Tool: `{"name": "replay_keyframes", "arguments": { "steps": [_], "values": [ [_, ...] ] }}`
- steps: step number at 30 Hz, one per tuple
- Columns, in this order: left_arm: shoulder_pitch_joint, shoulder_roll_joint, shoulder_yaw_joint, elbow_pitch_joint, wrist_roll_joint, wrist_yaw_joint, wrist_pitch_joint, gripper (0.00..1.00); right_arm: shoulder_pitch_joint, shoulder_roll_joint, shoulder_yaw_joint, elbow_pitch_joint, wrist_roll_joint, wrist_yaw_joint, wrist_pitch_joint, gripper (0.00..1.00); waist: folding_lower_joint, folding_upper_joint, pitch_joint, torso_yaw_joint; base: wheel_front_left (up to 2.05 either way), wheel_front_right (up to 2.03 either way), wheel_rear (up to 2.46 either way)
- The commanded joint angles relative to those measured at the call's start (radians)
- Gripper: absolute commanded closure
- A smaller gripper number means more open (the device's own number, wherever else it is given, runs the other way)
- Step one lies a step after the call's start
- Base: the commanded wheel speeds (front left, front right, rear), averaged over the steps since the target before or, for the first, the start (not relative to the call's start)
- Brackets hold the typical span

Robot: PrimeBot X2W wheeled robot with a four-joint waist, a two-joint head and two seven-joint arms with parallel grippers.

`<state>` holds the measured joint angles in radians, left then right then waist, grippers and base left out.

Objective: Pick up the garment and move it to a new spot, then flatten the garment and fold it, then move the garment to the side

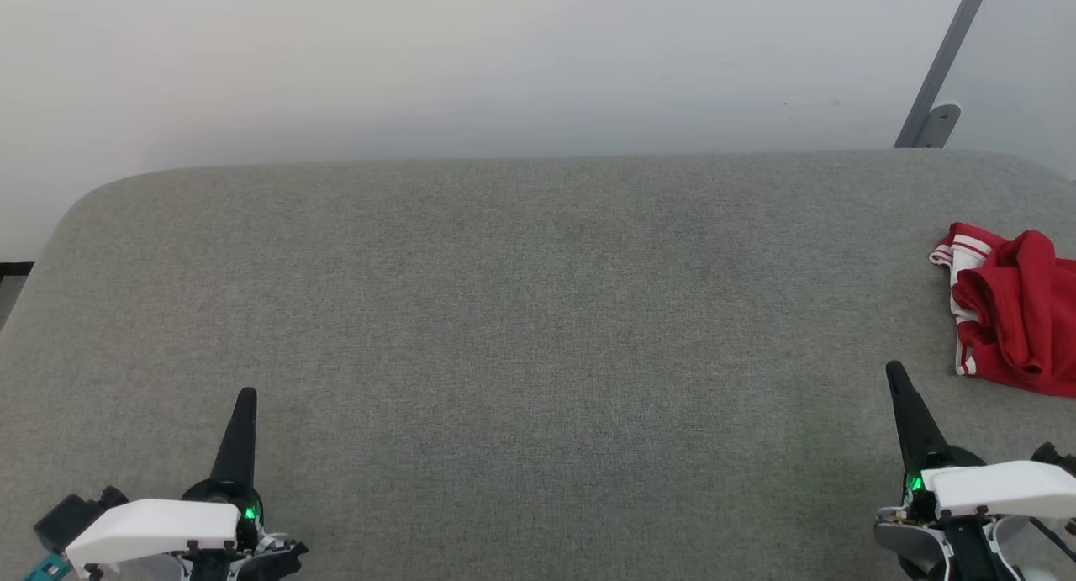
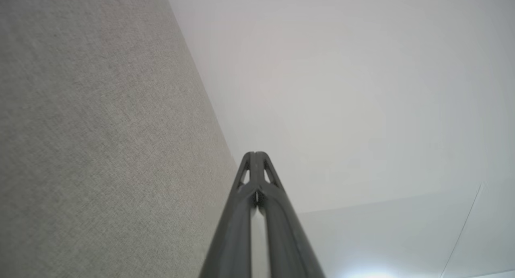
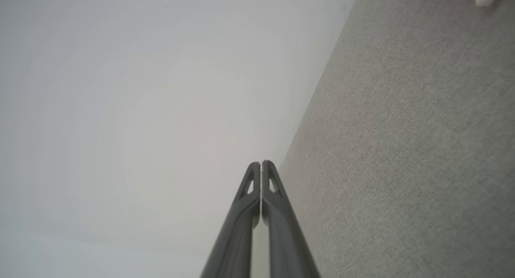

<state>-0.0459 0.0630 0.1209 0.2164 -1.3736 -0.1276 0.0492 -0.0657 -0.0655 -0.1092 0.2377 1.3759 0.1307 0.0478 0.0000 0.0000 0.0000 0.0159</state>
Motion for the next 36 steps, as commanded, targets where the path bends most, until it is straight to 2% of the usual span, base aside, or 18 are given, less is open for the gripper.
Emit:
{"name": "replay_keyframes", "arguments": {
  "steps": [1, 36],
  "values": [
    [-0.022, 0.000, -0.001, 0.000, -0.027, -0.004, 0.008, 1.00, -0.017, 0.003, -0.004, -0.001, 0.025, 0.000, 0.009, 1.00, 0.0000, 0.0000, 0.000, -0.001, 0.00, 0.00, 0.00],
    [-0.070, -0.013, -0.007, 0.030, -0.239, -0.005, 0.069, 1.00, -0.048, 0.017, -0.006, 0.009, 0.238, 0.000, 0.069, 1.00, 0.0000, 0.0000, 0.003, -0.016, 0.00, 0.00, 0.00]
  ]
}}
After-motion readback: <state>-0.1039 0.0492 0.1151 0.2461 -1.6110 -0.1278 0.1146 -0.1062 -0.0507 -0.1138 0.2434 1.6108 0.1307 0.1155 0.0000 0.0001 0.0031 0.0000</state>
